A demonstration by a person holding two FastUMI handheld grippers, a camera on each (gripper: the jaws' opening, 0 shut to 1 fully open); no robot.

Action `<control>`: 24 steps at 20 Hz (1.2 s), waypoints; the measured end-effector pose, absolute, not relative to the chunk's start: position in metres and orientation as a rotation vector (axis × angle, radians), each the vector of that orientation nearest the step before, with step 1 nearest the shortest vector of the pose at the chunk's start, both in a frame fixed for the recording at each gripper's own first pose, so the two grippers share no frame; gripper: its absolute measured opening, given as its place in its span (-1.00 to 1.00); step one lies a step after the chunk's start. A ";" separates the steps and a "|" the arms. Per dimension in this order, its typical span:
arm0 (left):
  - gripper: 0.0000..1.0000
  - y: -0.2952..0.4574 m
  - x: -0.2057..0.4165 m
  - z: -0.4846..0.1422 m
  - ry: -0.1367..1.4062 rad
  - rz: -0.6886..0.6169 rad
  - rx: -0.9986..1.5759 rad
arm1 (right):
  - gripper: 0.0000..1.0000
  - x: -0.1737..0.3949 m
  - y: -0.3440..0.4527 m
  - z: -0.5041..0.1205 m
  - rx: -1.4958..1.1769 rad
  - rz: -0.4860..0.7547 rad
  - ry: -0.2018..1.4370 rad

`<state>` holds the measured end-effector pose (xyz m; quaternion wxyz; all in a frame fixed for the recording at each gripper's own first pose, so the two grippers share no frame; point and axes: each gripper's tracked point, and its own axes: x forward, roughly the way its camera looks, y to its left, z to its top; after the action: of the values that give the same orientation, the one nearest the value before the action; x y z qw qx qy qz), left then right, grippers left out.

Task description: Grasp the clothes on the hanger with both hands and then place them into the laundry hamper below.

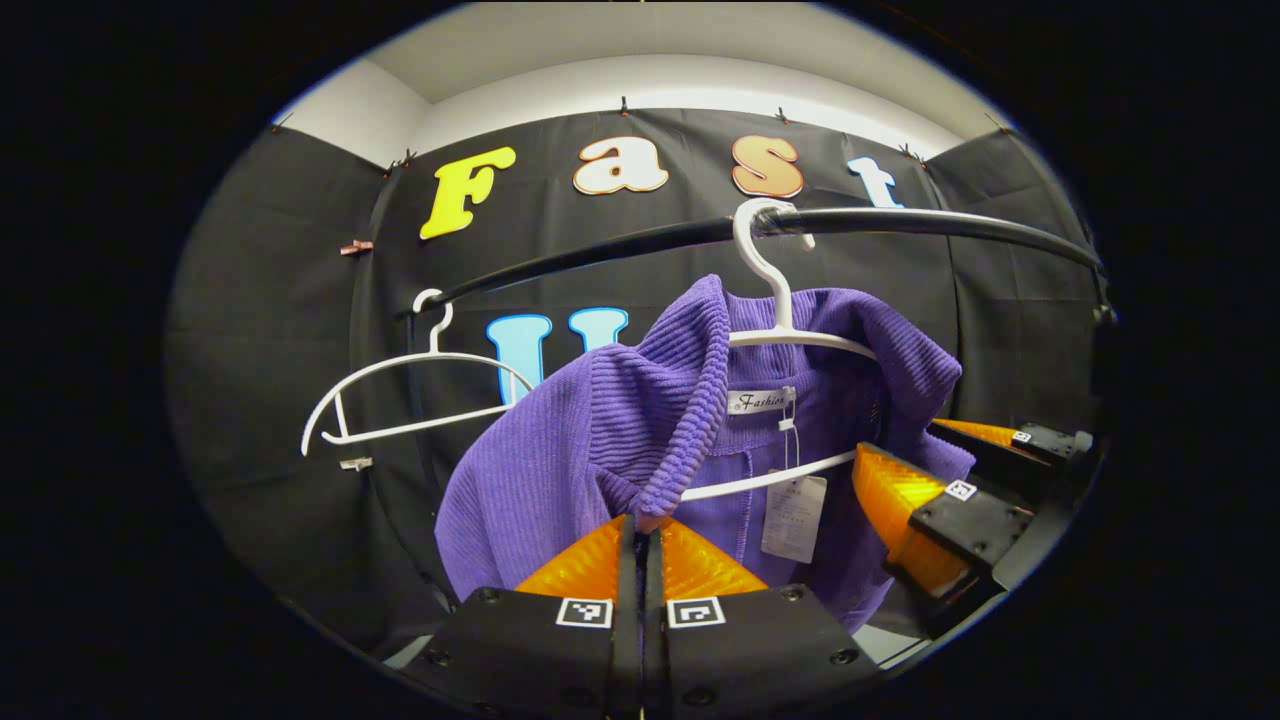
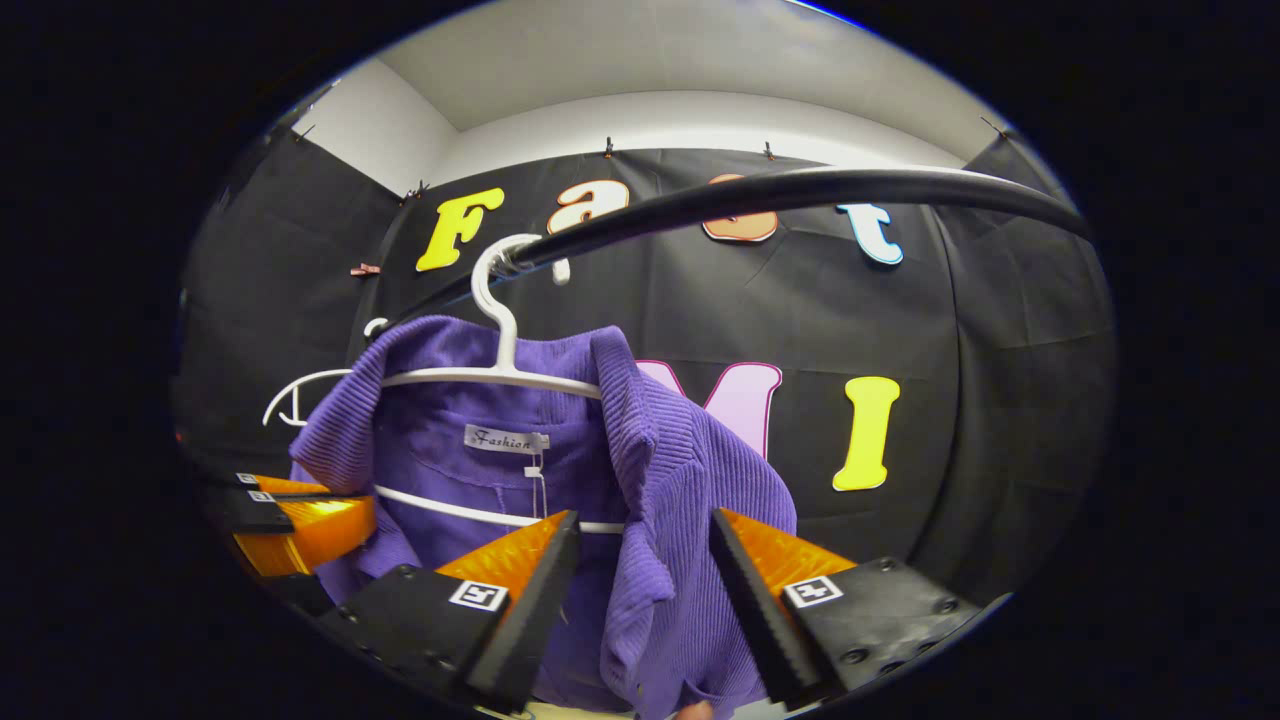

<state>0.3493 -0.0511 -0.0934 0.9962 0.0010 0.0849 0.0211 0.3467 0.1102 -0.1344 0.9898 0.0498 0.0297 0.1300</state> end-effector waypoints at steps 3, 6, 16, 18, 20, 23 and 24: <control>-0.89 -0.045 0.343 -0.098 0.189 0.071 0.001 | -0.09 0.353 0.114 -0.144 0.109 0.250 0.090; -0.89 -0.041 0.340 -0.095 0.185 0.064 -0.026 | -0.80 0.350 0.111 -0.148 0.116 0.247 0.089; -0.90 0.002 0.334 -0.059 0.127 0.153 0.016 | -0.90 0.353 0.029 -0.090 -0.091 0.044 -0.118; -0.91 0.014 0.339 -0.047 0.106 0.165 0.021 | -0.90 0.359 0.017 -0.073 -0.137 0.009 -0.164; -0.91 0.025 0.343 -0.039 0.090 0.180 0.027 | -0.98 0.362 0.009 -0.062 -0.178 -0.019 -0.195; -0.92 0.038 0.339 -0.024 0.061 0.213 0.008 | -0.91 0.360 -0.010 -0.045 -0.188 -0.090 -0.248; -0.91 0.045 0.339 -0.016 0.045 0.224 -0.004 | -0.90 0.360 -0.015 -0.040 -0.182 -0.111 -0.261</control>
<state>0.3387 0.0445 -0.0160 0.9935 -0.0020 0.0225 0.1115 0.3598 -0.0146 -0.0399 0.9858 -0.0906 -0.1299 -0.0553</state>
